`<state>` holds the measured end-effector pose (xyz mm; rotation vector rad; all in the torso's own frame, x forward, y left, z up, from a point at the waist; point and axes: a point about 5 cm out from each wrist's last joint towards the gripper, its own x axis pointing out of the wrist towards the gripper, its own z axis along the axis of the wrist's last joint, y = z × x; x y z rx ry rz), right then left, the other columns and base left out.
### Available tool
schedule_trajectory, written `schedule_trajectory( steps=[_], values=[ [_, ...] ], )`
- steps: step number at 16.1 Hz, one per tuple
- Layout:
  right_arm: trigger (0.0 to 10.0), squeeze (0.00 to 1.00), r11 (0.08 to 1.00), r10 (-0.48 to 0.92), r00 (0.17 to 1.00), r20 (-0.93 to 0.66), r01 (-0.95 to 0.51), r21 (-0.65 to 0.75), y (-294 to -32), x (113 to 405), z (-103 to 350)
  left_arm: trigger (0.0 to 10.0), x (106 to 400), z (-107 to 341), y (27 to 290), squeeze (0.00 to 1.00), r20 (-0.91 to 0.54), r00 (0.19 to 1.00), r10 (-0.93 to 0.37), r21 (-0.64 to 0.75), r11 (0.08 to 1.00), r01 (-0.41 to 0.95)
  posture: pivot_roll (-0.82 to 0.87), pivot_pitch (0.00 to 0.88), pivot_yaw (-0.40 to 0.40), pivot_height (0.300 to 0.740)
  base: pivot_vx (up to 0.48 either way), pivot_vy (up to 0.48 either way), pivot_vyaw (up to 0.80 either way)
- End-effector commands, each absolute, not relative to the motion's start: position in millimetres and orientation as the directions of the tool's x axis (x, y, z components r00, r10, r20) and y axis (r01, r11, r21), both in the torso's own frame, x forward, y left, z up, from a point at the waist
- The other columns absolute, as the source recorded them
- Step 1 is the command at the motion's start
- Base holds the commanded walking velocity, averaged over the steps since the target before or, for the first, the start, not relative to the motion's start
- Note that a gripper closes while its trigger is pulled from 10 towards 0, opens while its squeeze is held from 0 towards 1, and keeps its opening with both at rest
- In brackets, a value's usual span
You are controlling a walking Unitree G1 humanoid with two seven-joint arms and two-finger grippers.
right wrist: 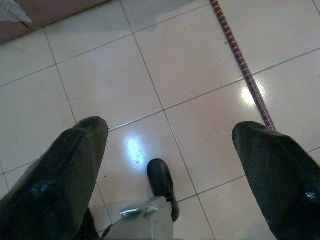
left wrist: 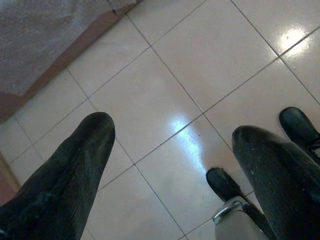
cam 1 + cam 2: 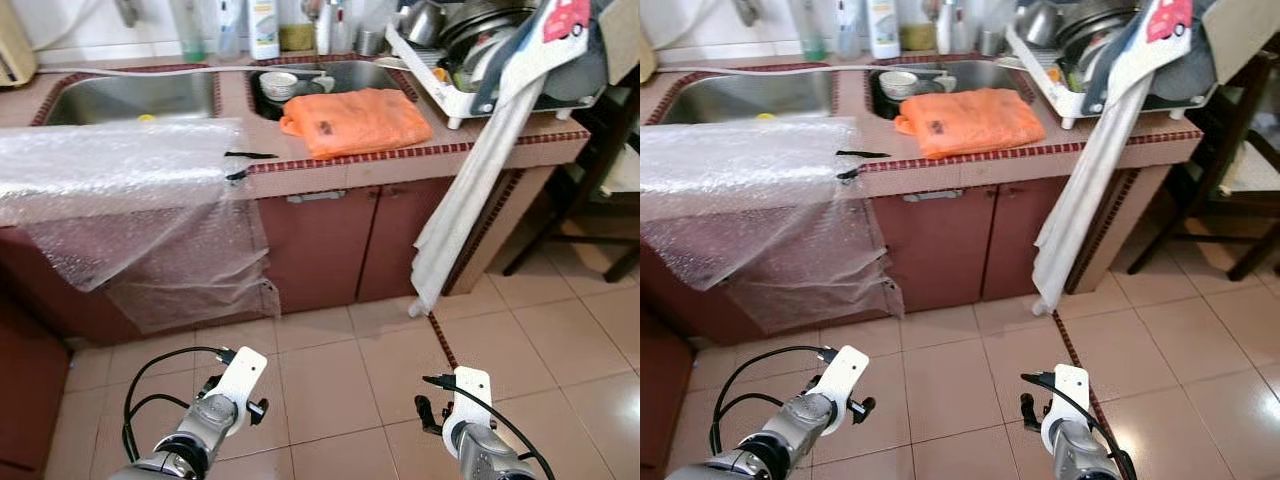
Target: Kitchen organization
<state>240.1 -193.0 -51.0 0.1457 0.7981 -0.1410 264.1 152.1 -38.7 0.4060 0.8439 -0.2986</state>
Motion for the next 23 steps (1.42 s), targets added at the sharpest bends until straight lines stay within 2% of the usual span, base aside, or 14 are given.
schedule_trajectory(
  steps=[1,14,23],
  values=[
    [10.0,0.00,0.977,-0.073,0.675,-0.734,0.195,0.082,-194.2,235.3,-54.2,10.0,262.0,-40.3,154.4,0.00,-0.780,0.620,-0.089,0.230,0.880,0.416,-0.05,0.107,0.010,0.740,0.000,0.000,-0.76],
    [10.0,0.00,0.974,-0.069,0.676,-0.733,0.205,0.098,-192.1,234.8,-54.9,10.0,262.9,-39.6,156.4,0.00,-0.777,0.624,-0.082,0.249,0.870,0.425,-0.05,0.106,0.018,0.740,0.000,0.000,-0.76],
    [10.0,0.00,0.974,-0.073,0.679,-0.731,0.206,0.094,-193.4,235.0,-54.5,10.0,263.6,-39.0,154.8,0.00,-0.774,0.627,-0.093,0.232,0.878,0.418,-0.05,0.106,0.018,0.740,0.000,0.000,-0.05]
  ],
)
